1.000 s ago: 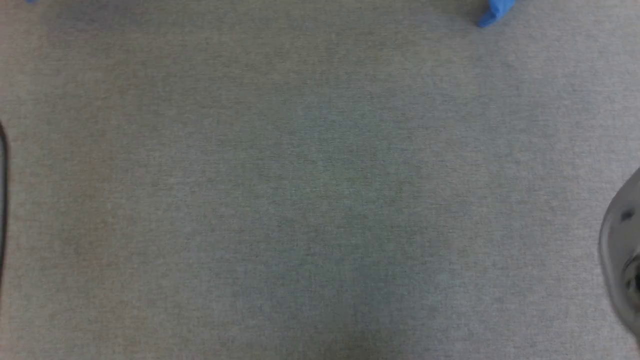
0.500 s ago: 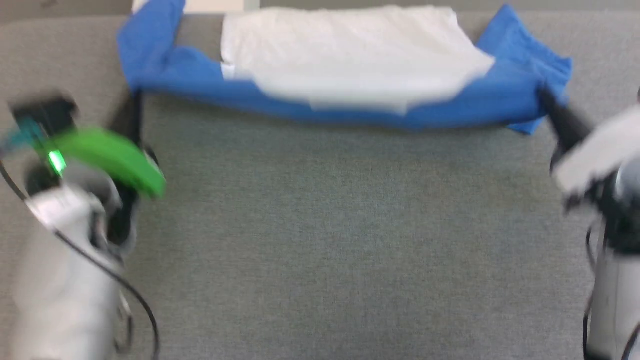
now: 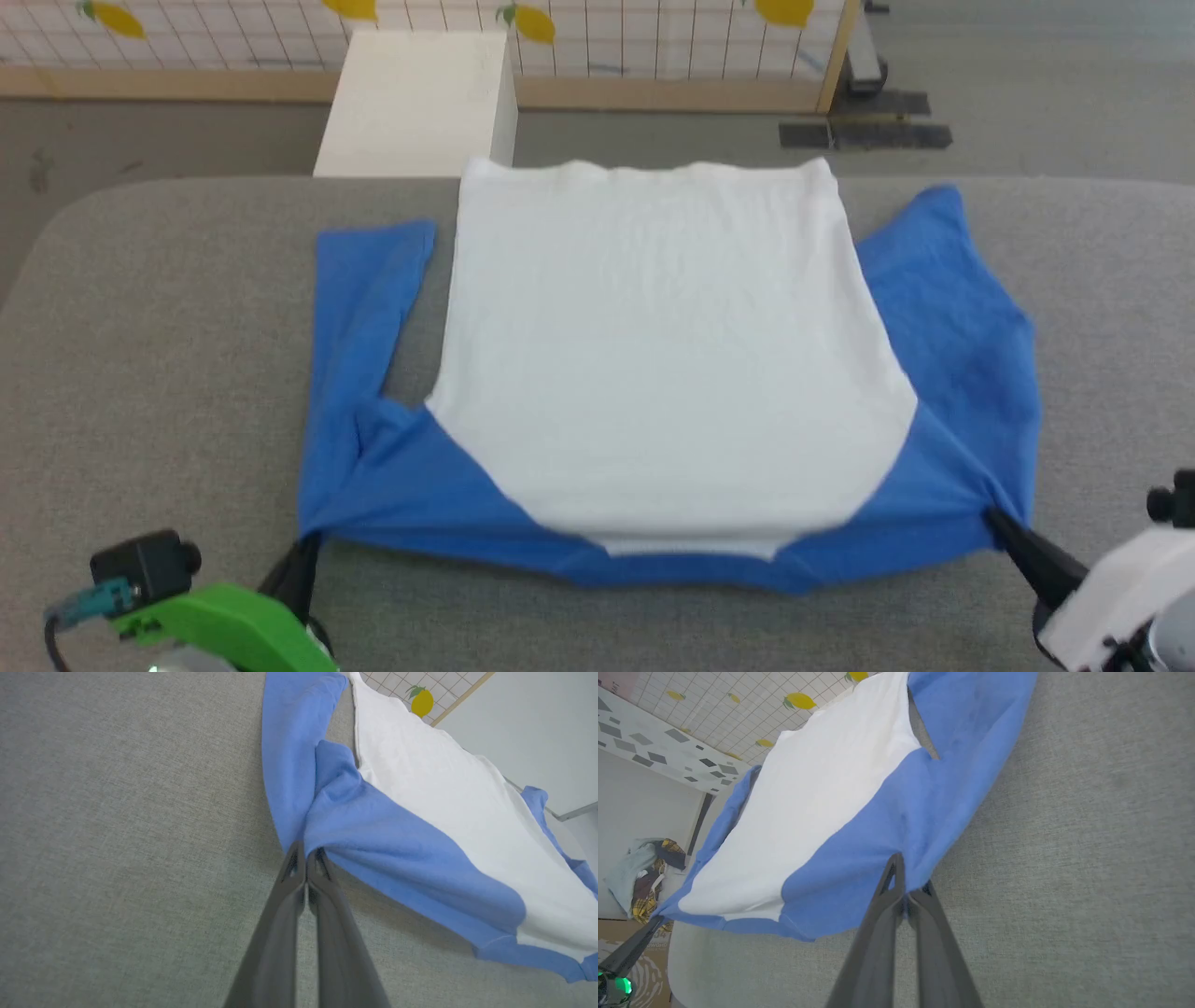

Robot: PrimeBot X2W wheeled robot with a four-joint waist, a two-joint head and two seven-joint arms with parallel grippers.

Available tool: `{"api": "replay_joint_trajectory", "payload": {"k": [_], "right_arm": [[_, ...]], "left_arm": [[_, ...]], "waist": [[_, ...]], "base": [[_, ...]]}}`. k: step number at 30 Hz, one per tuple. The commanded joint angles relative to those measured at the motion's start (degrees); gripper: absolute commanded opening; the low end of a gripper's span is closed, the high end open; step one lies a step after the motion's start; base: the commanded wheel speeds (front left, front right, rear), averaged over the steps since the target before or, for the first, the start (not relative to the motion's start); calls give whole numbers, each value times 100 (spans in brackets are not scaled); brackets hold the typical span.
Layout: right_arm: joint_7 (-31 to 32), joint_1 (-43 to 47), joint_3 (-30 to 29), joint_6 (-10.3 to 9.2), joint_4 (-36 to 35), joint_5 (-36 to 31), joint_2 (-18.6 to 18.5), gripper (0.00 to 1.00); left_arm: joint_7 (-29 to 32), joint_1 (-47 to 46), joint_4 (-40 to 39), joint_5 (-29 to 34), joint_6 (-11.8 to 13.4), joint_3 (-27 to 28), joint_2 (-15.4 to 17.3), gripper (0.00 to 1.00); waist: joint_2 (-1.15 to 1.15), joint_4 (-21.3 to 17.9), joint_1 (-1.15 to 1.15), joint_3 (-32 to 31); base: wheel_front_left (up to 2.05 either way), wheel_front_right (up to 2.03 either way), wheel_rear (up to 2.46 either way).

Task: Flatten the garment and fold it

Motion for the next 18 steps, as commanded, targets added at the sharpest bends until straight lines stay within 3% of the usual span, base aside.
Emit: {"api": "replay_joint_trajectory", "payload": {"k": [1, 10, 13, 18], "right_arm": [[143, 200, -115, -11, -152, -53, -19, 0], [1568, 974, -290, -11, -1168, -670, -19, 0], [1942, 821, -82, -11, -1245, -1044, -19, 0], [2294, 528, 477, -11, -813, -1760, -18, 0]], "left_arm": [[126, 259, -220, -31, 144, 57, 125, 0], [1332, 951, -1263, 181, 780, -241, 647, 0], [1682, 790, -1093, 310, 845, -459, 785, 0], [2015, 362, -395, 285, 723, -809, 711, 0]], "waist": [[0, -1, 1, -312], [0, -7, 1, -345], [0, -52, 1, -288], [0, -90, 1, -205]], "base": [[0, 0, 0], [0, 0, 0], [0, 0, 0], [0, 0, 0]]}}
